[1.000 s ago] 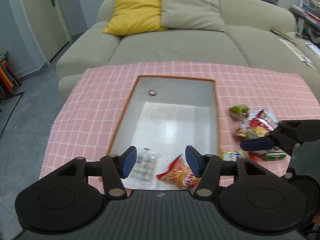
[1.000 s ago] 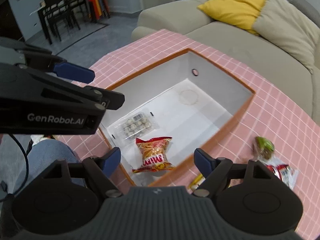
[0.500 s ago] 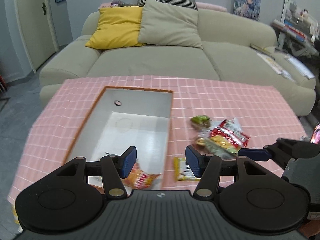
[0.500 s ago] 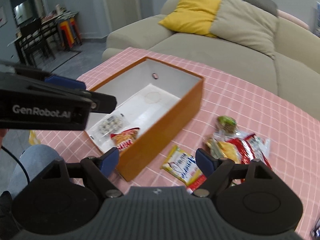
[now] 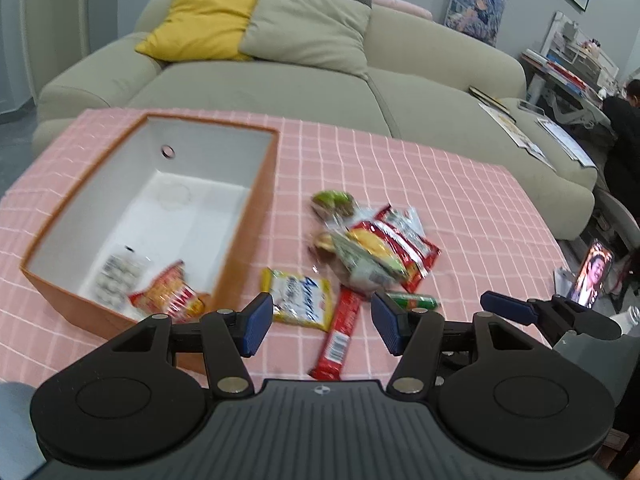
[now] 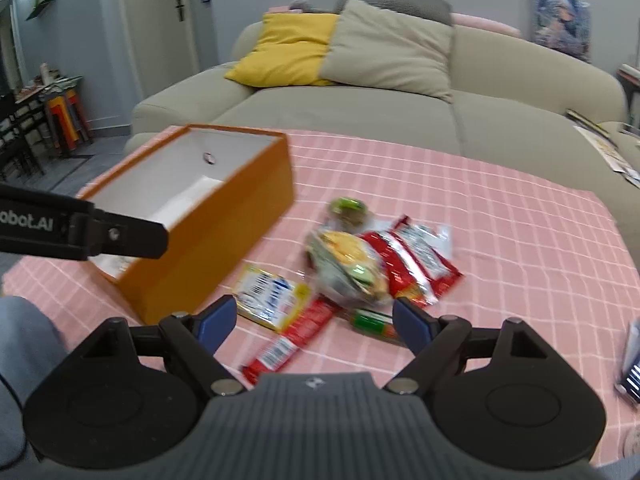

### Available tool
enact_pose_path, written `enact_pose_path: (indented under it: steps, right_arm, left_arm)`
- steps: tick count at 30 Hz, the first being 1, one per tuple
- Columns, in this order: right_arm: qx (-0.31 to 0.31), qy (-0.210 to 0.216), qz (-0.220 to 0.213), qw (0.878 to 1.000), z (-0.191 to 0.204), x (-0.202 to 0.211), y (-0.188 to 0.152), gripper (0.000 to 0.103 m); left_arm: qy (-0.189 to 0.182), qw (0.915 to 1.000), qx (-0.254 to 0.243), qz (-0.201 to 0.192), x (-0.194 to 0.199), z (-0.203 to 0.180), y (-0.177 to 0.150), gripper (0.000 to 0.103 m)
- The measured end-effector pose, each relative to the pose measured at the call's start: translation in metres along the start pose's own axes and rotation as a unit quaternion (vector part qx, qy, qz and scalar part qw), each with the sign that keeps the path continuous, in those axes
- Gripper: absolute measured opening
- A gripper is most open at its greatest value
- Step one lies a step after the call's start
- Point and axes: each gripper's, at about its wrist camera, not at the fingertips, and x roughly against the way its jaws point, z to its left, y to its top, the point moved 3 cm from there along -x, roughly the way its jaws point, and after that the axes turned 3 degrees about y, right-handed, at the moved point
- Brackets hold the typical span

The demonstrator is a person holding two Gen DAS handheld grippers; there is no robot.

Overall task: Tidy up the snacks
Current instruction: 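Move both tools back toward the remaining snacks on the table, then grasp the red wafer bar with the left tool while the right tool grasps the green sausage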

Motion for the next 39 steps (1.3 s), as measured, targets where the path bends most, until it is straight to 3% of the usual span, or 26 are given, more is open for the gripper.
enact_pose_path:
  steps: [10, 17, 24, 28, 36, 39]
  right_arm:
    - [0.024, -0.024, 0.026, 0.999, -0.020, -0.029, -0.031, 0.077]
    - [0.095, -0.024, 0.037, 0.995, -0.035, -0.056, -0.032, 0.073]
    - [0.166, 0.003, 0.063, 0.984, -0.054, -0.093, -0.033, 0.073]
    - [0.171, 0.025, 0.075, 0.982, -0.063, -0.109, -0.032, 0.072]
    - [0.141, 0.045, 0.097, 0.984, -0.069, -0.123, -0.029, 0.059]
    - [0.123, 0.043, 0.103, 0.986, -0.068, -0.119, -0.031, 0.043]
  left_arm:
    - [-0.009, 0.9990, 0.010, 0.043, -0.038, -0.008, -0.032, 0.067]
    - [-0.006, 0.9975, -0.018, 0.069, -0.074, -0.019, -0.036, 0.067]
    - [-0.001, 0.9943, -0.033, 0.101, -0.116, -0.023, -0.038, 0.067]
    - [0.003, 0.9927, -0.037, 0.115, -0.131, -0.026, -0.039, 0.066]
    - [0.007, 0.9899, -0.046, 0.134, -0.146, -0.032, -0.042, 0.052]
    - [0.011, 0.9896, -0.048, 0.135, -0.148, -0.033, -0.043, 0.039]
